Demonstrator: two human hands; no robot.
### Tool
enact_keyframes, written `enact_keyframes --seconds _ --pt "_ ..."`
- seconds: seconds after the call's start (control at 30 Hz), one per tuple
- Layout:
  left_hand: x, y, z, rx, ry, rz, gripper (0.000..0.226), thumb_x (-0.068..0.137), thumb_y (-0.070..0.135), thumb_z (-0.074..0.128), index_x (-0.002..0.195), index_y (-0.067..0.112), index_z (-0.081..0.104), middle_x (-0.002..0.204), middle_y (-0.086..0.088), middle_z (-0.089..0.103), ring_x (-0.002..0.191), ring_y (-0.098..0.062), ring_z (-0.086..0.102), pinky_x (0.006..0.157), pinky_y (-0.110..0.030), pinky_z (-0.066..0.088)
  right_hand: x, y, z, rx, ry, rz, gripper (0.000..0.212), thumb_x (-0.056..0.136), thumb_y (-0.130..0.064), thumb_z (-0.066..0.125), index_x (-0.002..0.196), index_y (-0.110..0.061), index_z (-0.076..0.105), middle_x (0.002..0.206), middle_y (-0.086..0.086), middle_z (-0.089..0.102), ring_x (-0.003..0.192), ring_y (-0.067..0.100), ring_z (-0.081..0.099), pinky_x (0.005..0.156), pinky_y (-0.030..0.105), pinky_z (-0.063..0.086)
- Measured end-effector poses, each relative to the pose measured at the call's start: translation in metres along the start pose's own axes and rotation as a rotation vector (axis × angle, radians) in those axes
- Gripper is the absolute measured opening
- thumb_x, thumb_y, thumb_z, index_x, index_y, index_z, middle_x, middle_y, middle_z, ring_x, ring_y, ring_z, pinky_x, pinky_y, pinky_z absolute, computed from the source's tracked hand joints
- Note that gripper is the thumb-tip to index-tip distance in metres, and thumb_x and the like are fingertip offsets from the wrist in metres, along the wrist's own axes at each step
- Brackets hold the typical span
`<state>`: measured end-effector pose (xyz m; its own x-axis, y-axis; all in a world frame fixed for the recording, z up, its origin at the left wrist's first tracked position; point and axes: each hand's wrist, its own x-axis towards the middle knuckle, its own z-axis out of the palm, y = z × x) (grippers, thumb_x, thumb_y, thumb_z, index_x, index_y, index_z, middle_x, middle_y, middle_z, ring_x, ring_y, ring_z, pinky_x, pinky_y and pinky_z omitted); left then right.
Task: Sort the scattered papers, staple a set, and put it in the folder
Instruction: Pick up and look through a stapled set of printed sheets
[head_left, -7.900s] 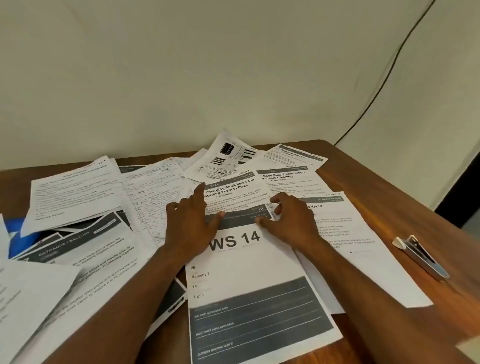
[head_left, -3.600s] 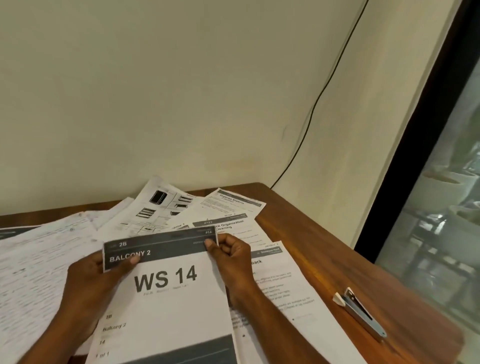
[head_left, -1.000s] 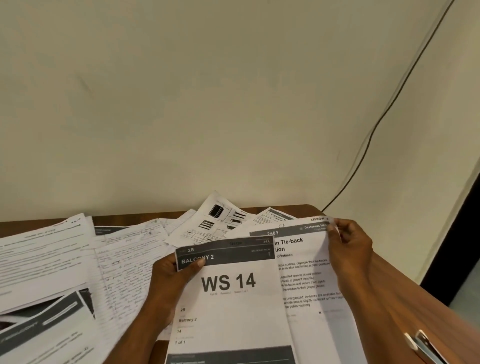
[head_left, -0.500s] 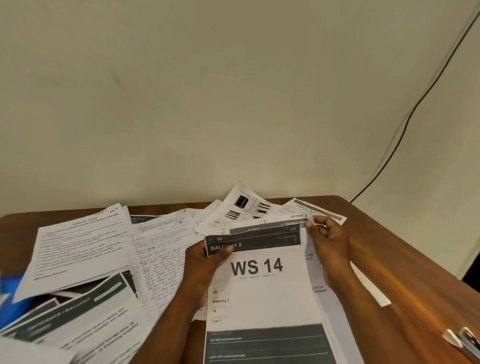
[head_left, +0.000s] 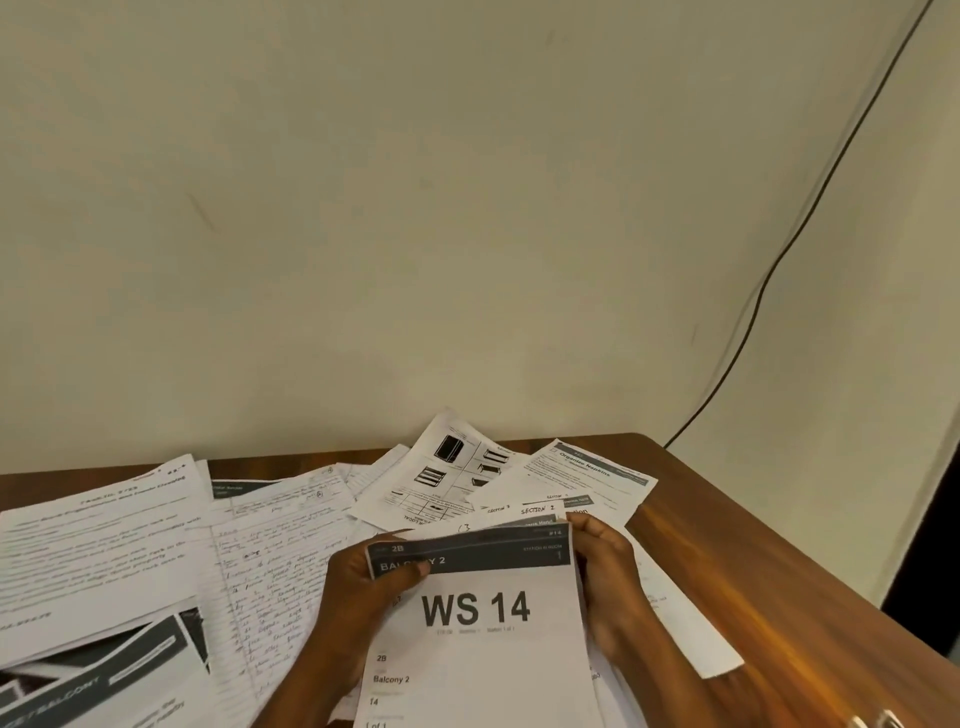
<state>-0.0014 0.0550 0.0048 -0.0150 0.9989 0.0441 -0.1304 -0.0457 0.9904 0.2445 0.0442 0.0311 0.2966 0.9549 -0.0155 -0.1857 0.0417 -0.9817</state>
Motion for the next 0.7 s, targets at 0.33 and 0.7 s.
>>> enact_keyframes --seconds 0.33,0.7 --pt "0.009 -0.011 -0.003 0.008 0.081 -0.006 0.014 0.085 0.015 0.083 0.097 0.016 0.077 0.091 -0.012 0.081 0.086 -0.037 0.078 0.088 -0.064 0.059 0.004 0.004 0.001 0.012 0.006 0.008 0.021 0.102 -0.025 0.063 0.114 -0.009 0.07 0.106 0.015 0.079 0.095 0.043 0.077 0.093 0.066 0.057" --pt "0.004 -0.013 0.002 0.099 0.101 0.074 0.026 0.083 0.013 0.085 0.102 0.026 0.073 0.093 0.007 0.081 0.087 -0.022 0.079 0.075 -0.043 0.065 0.004 0.013 0.003 -0.036 -0.006 -0.016 0.03 0.097 -0.034 0.069 0.116 -0.012 0.067 0.104 0.009 0.081 0.094 0.036 0.078 0.094 0.056 0.06"
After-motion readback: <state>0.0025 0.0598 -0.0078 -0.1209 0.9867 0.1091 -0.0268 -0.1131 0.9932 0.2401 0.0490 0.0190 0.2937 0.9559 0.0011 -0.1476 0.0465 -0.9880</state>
